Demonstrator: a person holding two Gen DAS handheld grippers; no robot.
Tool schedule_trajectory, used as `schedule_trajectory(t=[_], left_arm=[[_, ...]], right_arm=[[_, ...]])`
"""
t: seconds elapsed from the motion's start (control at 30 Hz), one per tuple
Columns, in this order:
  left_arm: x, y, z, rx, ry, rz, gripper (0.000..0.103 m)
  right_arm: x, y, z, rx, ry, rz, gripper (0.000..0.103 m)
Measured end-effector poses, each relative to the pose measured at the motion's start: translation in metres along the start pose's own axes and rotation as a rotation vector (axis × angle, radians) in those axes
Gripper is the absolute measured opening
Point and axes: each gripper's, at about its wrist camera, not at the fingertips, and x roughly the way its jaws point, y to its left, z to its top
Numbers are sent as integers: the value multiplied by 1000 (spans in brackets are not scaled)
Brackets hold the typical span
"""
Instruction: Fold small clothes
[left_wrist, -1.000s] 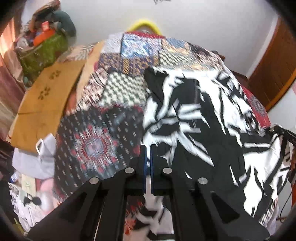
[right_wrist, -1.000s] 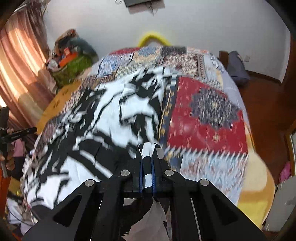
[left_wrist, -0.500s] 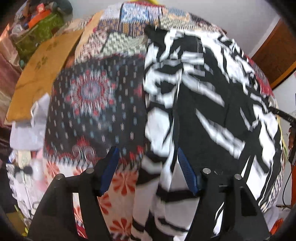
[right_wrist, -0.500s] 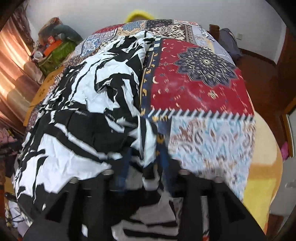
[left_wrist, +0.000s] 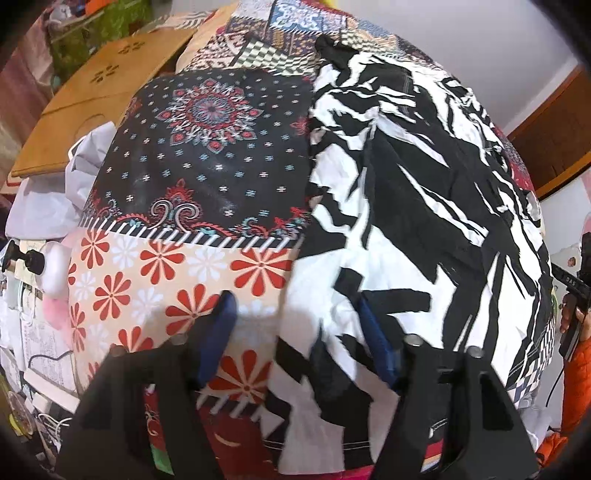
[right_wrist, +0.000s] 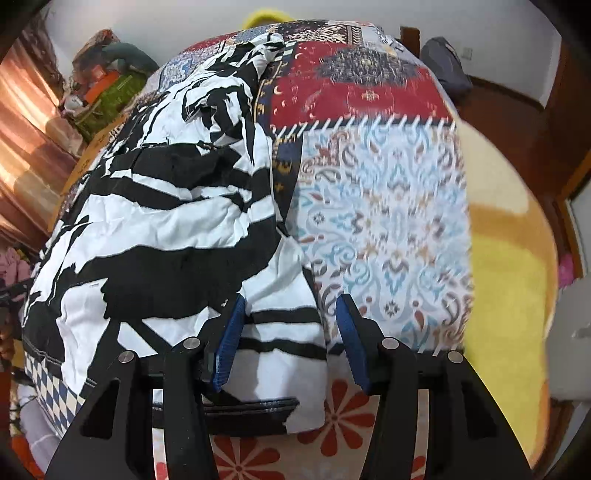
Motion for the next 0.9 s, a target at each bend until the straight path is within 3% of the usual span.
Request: schedule_trajectory(t=[0.03,0.07,0.1,0.17,0.2,0.47,0.7,0.9], left_arm=[[0,-4,0,10,-6,-1,50],[-1,-8,1,20,-12,-3,37],[-1,-11,2,25,-11,-5,22],[-1,-16,5,36,-4,-14,7],[-1,-19,8,43,-5,-4,6],[-35,-27,39,51,-117,17,5],[-75,-36,105,57,-258,48,5],[-88,-42,168,44,-335,79,5]], right_arm=[[1,-1,-1,12,-4,12,46],[1,-1,-2,14,-6,19,42],[1,1,-2,13,-6,35,32],[1,6,-1,0,-2,63,15],[2,9,0,-11,-2,64,7],[-20,32,20,-75,-98,46,4],[-66,39,63,-104,-264,43,4],[-80,46,113,-104,-374,15,3]])
